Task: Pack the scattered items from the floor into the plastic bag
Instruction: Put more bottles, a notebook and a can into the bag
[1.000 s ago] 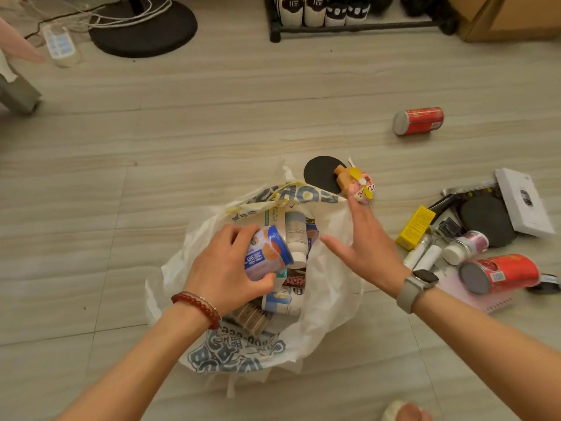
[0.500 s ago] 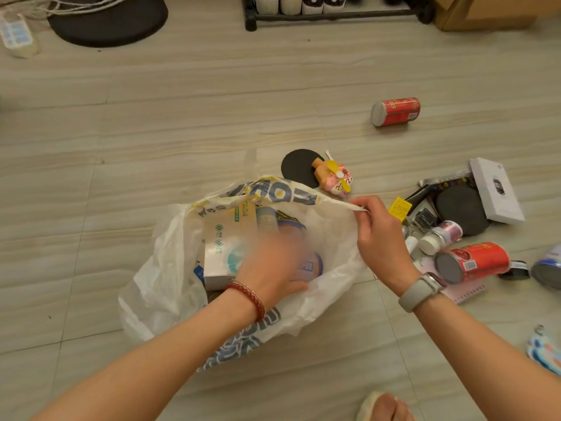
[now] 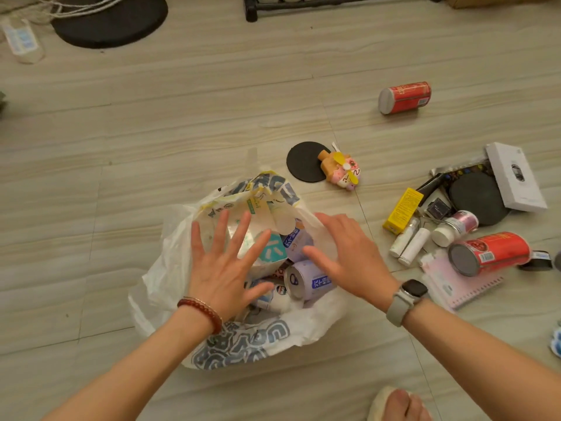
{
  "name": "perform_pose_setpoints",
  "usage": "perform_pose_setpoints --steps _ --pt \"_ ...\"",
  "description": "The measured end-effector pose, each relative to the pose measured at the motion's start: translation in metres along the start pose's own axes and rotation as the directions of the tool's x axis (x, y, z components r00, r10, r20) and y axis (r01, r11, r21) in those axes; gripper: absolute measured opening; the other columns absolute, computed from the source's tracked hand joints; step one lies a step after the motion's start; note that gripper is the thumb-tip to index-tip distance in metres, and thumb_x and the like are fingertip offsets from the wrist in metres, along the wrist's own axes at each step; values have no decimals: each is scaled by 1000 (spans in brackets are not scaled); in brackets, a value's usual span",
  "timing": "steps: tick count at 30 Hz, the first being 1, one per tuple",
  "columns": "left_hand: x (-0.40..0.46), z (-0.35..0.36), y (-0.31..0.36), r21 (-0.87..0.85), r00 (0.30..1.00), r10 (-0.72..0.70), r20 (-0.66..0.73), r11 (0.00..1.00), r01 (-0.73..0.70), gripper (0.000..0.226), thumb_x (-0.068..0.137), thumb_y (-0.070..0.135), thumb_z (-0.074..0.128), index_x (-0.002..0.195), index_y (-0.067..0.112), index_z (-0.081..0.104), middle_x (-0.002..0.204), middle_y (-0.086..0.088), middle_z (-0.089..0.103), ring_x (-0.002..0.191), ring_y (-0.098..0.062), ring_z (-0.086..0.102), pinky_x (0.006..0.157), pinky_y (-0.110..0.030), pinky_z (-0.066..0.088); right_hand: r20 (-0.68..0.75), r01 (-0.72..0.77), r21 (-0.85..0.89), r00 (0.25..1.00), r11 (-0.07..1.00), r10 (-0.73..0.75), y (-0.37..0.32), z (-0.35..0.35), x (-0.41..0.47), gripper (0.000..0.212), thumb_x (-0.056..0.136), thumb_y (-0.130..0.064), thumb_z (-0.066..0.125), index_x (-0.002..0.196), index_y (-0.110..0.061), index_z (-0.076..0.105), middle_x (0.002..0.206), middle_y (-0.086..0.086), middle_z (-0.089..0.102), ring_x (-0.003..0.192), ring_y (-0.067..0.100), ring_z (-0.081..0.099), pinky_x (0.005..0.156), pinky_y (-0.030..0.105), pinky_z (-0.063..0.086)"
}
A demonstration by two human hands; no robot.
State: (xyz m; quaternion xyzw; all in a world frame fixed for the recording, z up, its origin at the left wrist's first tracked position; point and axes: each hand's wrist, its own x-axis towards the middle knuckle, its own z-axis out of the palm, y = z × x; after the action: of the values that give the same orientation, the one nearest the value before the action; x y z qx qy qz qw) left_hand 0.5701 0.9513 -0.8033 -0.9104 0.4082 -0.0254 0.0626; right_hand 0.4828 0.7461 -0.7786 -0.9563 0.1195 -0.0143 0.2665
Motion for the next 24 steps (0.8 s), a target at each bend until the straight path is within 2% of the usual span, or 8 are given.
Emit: perform_pose_setpoints --steps 3,4,6,11,13,16,22,24 --pt "6 10 -6 5 996 30 78 1000 -30 63 76 65 26 128 34 44 140 -9 46 133 -40 30 102 -67 10 295 14 -133 955 991 26 0 19 -21 91 72 -71 46 144 -35 3 152 1 20 142 24 13 115 43 22" --pt "10 11 -8 9 996 23 88 1000 -23 59 78 62 25 125 34 47 136 -9 51 131 -41 36 102 -67 11 371 6 -142 927 990 48 2 26 -28 94 73 -68 51 143 -37 -4 156 -2 7 144 24 0 118 45 15" --pt "17 11 -13 14 994 13 109 1000 -15 55 79 59 27 123 34 50 132 -8 56 127 -41 42 102 -68 14 457 14 -158 887 987 61 6 36 -33 93 78 -57 56 143 -39 -7 157 -3 -6 144 24 -10 117 44 14" --pt "38 8 -25 -10 993 -7 119 1000 8 50 78 53 45 124 33 51 132 -11 55 130 -42 38 100 -69 19 436 6 -85 900 996 32 9 47 4 76 87 -40 53 145 -31 5 157 -1 4 144 24 5 114 44 26" --pt "46 6 -32 -22 990 -28 140 999 31 51 83 52 43 131 34 44 142 -9 44 137 -39 24 106 -65 15 376 -4 -58 926 998 25 6 51 26 70 89 -37 51 146 -26 11 156 0 11 141 26 12 110 43 31" --pt "52 7 -51 -77 983 -76 165 993 90 52 90 47 39 140 36 28 153 -5 23 143 -32 4 108 -53 24 311 -10 -27 950 1000 18 2 57 58 64 91 -31 49 145 -21 16 153 4 18 138 29 19 108 42 32" --pt "61 8 -73 4 953 -178 246 983 182 53 93 49 26 142 39 9 156 1 9 144 -28 -2 110 -57 11 276 -18 46 961 999 5 1 65 86 61 93 -27 48 145 -21 18 153 3 19 138 28 20 110 39 28" --pt "62 4 -68 -4 946 -188 263 981 196 52 94 47 27 143 37 10 156 0 8 144 -28 -4 109 -56 17 281 -33 73 960 997 11 1 64 85 63 92 -31 49 145 -22 16 153 2 19 139 27 19 111 37 25"
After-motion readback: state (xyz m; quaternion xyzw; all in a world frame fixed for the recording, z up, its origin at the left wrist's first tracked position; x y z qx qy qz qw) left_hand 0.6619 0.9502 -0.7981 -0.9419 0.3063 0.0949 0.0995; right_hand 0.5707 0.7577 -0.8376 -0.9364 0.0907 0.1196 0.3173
